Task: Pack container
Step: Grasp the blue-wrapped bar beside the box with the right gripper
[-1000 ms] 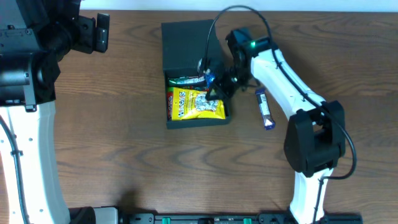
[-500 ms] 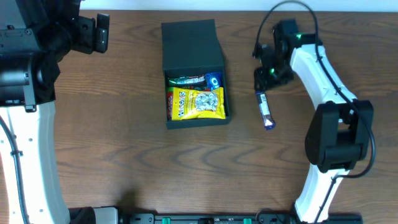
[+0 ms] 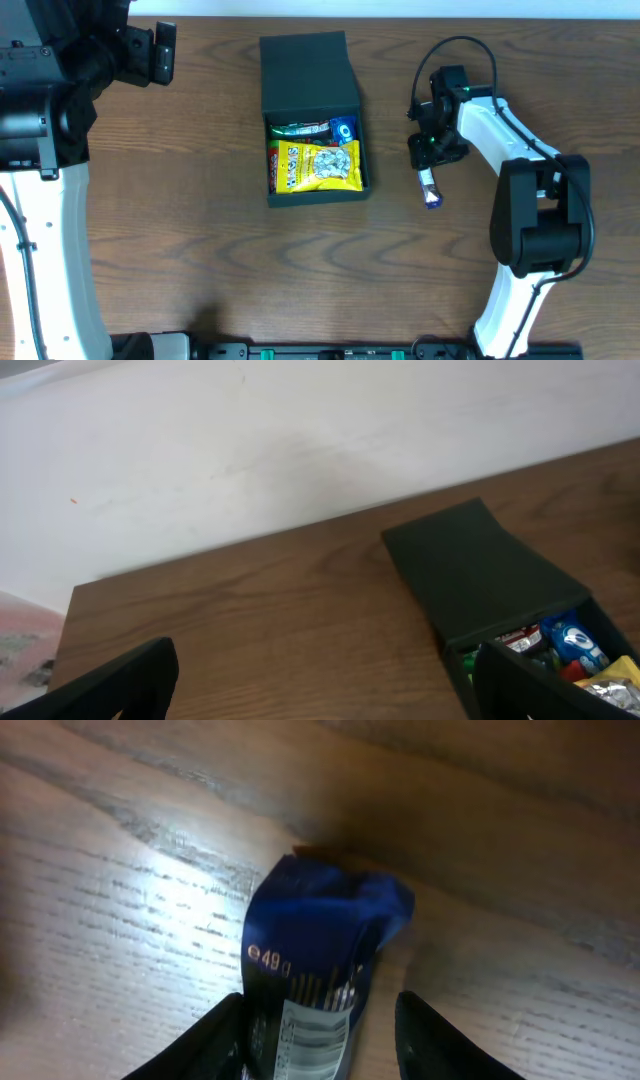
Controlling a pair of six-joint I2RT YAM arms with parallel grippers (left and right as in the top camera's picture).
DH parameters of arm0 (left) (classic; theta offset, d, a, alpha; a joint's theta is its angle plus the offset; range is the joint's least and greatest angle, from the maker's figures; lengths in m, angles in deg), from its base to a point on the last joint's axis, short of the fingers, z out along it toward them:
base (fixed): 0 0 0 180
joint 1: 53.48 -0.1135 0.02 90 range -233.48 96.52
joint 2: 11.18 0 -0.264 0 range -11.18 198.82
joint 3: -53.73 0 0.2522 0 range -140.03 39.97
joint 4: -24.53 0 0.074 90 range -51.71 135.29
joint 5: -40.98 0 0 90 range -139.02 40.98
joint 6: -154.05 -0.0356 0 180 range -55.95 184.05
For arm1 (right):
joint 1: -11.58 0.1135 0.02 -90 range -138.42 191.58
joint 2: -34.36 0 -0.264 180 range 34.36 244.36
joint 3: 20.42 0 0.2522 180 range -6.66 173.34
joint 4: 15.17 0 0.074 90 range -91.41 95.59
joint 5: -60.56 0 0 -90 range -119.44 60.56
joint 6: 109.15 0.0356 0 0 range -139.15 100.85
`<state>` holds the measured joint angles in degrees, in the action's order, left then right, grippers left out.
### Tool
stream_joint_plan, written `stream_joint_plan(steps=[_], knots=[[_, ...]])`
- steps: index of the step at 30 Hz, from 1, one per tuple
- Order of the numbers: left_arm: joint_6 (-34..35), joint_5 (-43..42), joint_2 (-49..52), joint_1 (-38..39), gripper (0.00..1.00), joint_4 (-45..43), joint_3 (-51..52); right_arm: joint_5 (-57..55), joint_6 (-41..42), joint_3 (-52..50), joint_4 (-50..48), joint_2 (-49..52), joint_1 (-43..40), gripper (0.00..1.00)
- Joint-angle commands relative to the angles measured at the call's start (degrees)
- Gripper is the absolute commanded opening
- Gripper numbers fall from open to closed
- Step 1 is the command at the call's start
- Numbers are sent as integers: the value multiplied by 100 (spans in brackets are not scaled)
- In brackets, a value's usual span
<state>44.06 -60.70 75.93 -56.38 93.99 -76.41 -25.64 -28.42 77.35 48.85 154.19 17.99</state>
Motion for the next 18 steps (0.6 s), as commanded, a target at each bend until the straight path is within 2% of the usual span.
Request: stream_joint_plan(steps=[1,13,18], knots=[[-103,-144,-11,-20,95,-17,-142,-72,114,-55,-192,-35,44,41],[-103,-153,-11,-20,95,-24,-142,-74,162,105,-262,210,42,29],[-103,-153,-11,-20,95,-24,-142,173,195,1172,118,199,96,12]])
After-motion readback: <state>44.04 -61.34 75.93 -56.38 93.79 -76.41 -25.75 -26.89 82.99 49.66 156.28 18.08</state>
